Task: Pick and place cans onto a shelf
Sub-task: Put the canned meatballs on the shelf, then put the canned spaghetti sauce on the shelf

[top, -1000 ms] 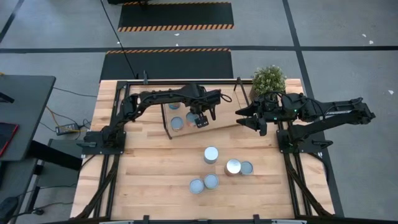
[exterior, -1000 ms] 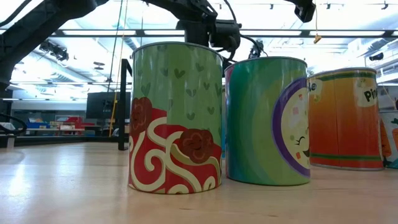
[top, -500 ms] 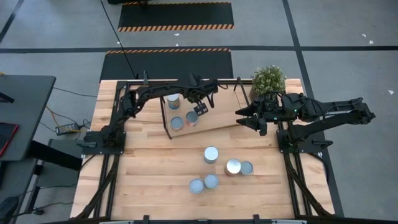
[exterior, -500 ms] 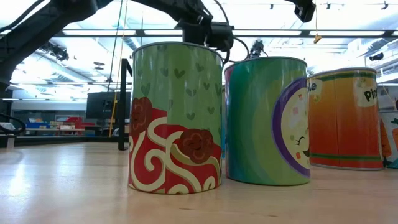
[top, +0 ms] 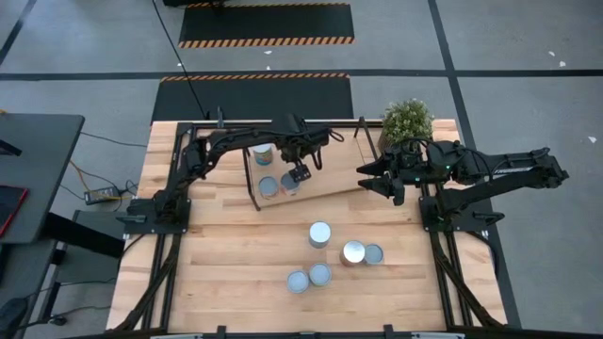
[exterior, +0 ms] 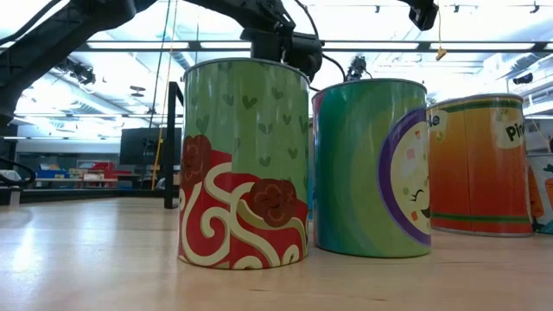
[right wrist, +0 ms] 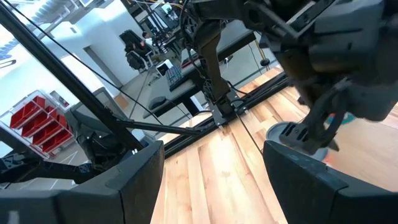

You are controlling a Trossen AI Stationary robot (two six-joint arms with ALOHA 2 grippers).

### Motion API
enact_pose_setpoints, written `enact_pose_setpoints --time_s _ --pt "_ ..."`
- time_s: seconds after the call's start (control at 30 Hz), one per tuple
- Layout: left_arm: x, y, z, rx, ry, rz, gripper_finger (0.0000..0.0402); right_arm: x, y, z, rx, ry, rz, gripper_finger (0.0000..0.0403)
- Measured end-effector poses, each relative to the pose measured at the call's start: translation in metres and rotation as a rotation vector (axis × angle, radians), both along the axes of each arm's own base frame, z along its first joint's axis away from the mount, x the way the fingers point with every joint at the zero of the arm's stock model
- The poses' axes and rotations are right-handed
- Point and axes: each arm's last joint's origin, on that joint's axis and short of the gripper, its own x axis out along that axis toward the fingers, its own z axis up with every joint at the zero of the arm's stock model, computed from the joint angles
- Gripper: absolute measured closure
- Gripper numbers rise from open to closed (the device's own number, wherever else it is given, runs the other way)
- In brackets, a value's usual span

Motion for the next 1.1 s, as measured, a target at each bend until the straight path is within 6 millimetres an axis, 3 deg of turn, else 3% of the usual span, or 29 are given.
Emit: enact_pose_setpoints --time_s 0.3,0.47,0.67,0.8,1.1 --pt "0.005 -0.014 0.002 0.080 0.013 -0.030 0.0056 0.000 0.000 0.000 -0.006 0.000 0.003 0.0121" --pt "0.013 -0.028 0.028 0.047 -0.131 -0.043 0.0062 0.000 0.000 0.000 -0.020 0.001 0.004 0.0121" --pt "0.010 -0.074 0.077 0.032 -0.327 -0.202 0.0098 0.000 0.000 -0.002 -0.021 0.023 0.005 0.0121" --pt "0.006 -0.098 0.082 0.001 -0.306 -0.313 0.0127 -0.001 0.003 -0.001 -0.039 0.027 0.066 0.0121" --pt "0.008 -0.128 0.091 0.000 -0.378 -0.368 0.0210 0.007 0.018 0.010 -0.173 0.214 0.153 0.0121"
